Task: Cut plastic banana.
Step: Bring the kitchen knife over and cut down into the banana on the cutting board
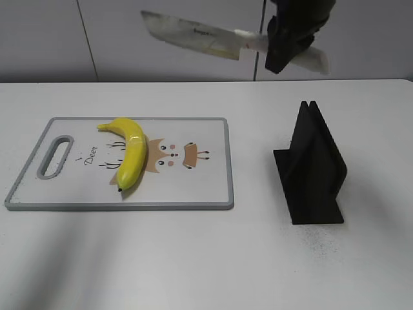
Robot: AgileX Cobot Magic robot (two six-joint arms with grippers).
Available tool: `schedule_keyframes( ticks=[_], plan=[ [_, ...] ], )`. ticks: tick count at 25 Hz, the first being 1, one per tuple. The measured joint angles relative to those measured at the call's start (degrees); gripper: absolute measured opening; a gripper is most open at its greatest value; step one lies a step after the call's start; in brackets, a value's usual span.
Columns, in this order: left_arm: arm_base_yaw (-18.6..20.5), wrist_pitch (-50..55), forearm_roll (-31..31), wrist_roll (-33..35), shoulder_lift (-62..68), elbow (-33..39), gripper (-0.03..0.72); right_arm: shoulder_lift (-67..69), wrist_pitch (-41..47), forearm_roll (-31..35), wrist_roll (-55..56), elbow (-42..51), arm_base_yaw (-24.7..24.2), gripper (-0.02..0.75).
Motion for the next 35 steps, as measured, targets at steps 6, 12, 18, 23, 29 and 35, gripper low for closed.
schedule_keyframes(
  ticks=[6,12,18,23,29,35],
  plan=[
    [0.0,10.84,-6.29,19.96,11.2,-7.95,0.58,3.39,0.0,0.1,-18.32,-3.7,2.77,0.159],
    [0.0,10.33,-9.59,32.12,19.11,-8.41,0.58,7.91,-0.17,3.84,-27.41,-9.41,2.86,0.159],
    [0.0,8.28,-11.85,36.55,24.42,-8.41,0.58,11.52,-0.17,7.46,-31.13,-12.0,3.33,0.159],
    [0.0,5.77,-12.76,38.24,27.7,-8.41,0.58,12.51,-0.17,10.53,-32.43,-12.42,3.33,0.159],
    [0.0,4.23,-13.29,38.71,29.96,-8.46,0.561,13.91,-0.17,13.83,-32.54,-12.5,3.33,0.159],
    [0.0,4.98,-13.29,38.93,31.9,-8.52,0.341,15.55,-0.53,14.28,-32.49,-12.55,3.33,0.159]
  ],
)
